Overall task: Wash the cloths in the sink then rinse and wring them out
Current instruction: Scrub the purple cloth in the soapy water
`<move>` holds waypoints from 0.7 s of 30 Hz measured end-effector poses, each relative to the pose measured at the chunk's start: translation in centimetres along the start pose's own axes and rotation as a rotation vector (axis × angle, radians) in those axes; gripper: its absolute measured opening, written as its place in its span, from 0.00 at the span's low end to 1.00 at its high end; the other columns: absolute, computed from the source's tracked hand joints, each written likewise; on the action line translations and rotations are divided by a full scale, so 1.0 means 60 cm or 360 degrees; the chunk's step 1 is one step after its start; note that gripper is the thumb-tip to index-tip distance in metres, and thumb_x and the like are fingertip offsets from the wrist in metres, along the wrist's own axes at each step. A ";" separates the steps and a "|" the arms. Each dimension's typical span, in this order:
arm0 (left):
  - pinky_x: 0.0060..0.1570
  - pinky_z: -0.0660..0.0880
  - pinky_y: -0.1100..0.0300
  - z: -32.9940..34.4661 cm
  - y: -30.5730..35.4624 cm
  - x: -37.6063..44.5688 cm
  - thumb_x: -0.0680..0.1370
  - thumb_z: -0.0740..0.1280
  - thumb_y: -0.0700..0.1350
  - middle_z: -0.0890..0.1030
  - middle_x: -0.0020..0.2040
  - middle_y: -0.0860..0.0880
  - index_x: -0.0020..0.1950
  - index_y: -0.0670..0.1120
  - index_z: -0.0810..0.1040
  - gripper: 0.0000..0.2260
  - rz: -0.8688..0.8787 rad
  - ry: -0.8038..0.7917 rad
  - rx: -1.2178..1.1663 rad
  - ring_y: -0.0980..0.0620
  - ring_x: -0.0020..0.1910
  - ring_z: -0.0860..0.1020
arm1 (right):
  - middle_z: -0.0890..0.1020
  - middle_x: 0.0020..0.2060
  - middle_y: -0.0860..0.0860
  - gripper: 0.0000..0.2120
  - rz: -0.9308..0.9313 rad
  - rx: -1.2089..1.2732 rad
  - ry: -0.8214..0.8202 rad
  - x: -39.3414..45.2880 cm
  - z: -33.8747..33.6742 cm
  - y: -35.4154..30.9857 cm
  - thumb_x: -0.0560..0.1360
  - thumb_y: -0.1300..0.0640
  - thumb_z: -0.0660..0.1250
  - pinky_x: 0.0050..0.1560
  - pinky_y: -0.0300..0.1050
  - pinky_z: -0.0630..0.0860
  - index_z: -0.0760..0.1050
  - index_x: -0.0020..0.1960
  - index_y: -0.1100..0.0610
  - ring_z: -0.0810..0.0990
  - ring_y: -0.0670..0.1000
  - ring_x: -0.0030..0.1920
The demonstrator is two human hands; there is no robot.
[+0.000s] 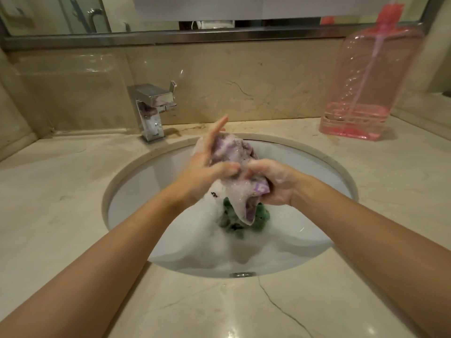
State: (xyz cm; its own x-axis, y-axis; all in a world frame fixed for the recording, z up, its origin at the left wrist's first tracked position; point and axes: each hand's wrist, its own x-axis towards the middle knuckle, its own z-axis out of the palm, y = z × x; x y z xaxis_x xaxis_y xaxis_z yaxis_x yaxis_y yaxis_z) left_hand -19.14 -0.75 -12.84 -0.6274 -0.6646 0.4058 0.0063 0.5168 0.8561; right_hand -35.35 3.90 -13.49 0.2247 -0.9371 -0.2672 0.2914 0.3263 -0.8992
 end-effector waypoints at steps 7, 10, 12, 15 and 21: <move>0.69 0.59 0.59 0.027 -0.016 -0.003 0.56 0.82 0.58 0.37 0.78 0.52 0.76 0.58 0.41 0.63 0.0189 -0.0159 0.1280 0.55 0.76 0.44 | 0.80 0.43 0.58 0.13 -0.0088 0.0040 0.0111 0.002 -0.004 0.003 0.73 0.70 0.57 0.49 0.49 0.77 0.77 0.48 0.60 0.79 0.55 0.43; 0.55 0.73 0.55 0.019 -0.013 0.003 0.61 0.80 0.56 0.61 0.71 0.45 0.78 0.53 0.48 0.55 0.0147 -0.0027 0.1366 0.50 0.62 0.67 | 0.79 0.40 0.58 0.10 -0.0038 -0.0109 0.0096 0.001 0.003 0.001 0.67 0.69 0.63 0.50 0.48 0.76 0.76 0.48 0.62 0.78 0.54 0.40; 0.46 0.74 0.56 0.011 -0.012 0.004 0.66 0.76 0.58 0.71 0.62 0.47 0.75 0.52 0.59 0.43 0.0098 -0.0046 0.1532 0.49 0.54 0.73 | 0.78 0.46 0.59 0.17 0.0016 -0.0308 0.0124 0.003 -0.004 0.000 0.61 0.67 0.66 0.57 0.52 0.74 0.76 0.51 0.63 0.77 0.56 0.47; 0.39 0.69 0.57 0.007 -0.009 0.005 0.69 0.74 0.55 0.74 0.53 0.49 0.58 0.46 0.72 0.23 0.0211 -0.0030 0.1805 0.47 0.51 0.74 | 0.78 0.54 0.62 0.25 0.0158 -0.0418 0.0084 -0.005 -0.015 -0.003 0.62 0.68 0.68 0.62 0.61 0.74 0.73 0.59 0.65 0.78 0.60 0.55; 0.54 0.76 0.57 0.020 0.010 0.003 0.74 0.73 0.42 0.67 0.71 0.45 0.75 0.45 0.61 0.33 0.0323 -0.0286 0.1481 0.48 0.58 0.76 | 0.83 0.53 0.59 0.40 0.0195 -0.0350 -0.0356 -0.024 -0.040 -0.017 0.53 0.58 0.85 0.52 0.57 0.80 0.73 0.62 0.59 0.82 0.58 0.55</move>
State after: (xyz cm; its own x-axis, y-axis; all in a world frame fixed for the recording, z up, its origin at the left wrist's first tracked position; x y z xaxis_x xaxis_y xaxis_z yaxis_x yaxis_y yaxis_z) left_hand -20.18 0.06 -12.64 -0.7927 -0.4629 0.3967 -0.4426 0.8845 0.1476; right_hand -38.22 4.63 -12.99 0.4512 -0.8341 -0.3173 0.0477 0.3776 -0.9248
